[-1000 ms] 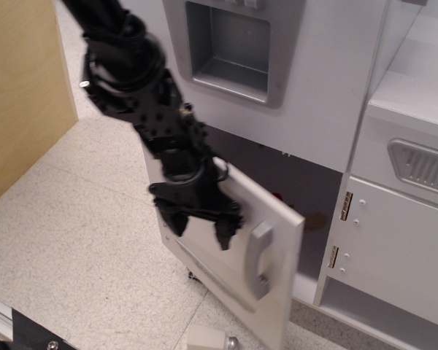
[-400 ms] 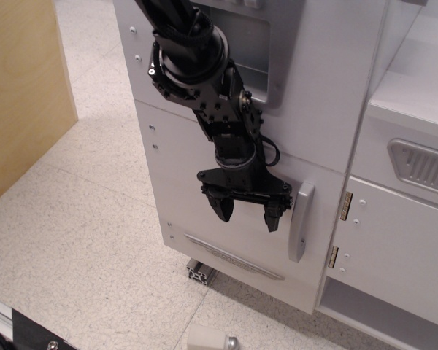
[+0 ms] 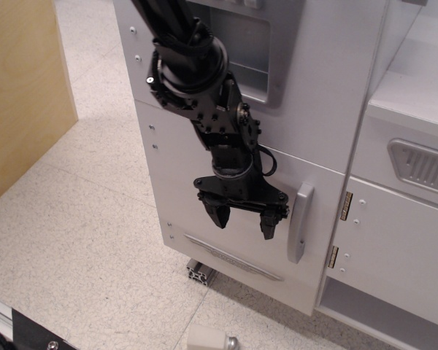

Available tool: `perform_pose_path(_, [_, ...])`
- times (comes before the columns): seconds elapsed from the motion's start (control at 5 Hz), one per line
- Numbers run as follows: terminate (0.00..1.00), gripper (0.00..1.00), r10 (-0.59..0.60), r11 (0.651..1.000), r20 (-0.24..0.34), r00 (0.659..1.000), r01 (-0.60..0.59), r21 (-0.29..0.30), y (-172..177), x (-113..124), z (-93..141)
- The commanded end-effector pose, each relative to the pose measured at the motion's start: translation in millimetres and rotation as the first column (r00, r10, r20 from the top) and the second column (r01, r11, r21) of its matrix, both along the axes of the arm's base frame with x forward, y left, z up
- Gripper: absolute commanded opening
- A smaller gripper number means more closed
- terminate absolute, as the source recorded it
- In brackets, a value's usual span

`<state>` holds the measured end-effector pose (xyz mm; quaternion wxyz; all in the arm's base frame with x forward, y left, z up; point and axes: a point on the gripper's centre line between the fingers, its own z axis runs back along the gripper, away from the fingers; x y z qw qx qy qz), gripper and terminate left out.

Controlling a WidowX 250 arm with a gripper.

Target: Close low fridge

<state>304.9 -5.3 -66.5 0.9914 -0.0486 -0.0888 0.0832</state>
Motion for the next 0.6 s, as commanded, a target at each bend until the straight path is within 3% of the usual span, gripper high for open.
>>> perform_pose_path(0.0, [0.00, 1.00, -0.063, 0.998, 0.047, 0.997, 0.063, -0.010, 10.4, -24.3, 49.0])
perform_pose_path(0.2, [0.00, 1.00, -0.063, 0.998, 0.047, 0.997, 0.063, -0.010, 10.4, -24.3, 49.0])
perform_pose_path(0.4, [1.00, 1.00, -0.063, 0.998, 0.047, 0.997, 0.063, -0.010, 10.4, -24.3, 49.0])
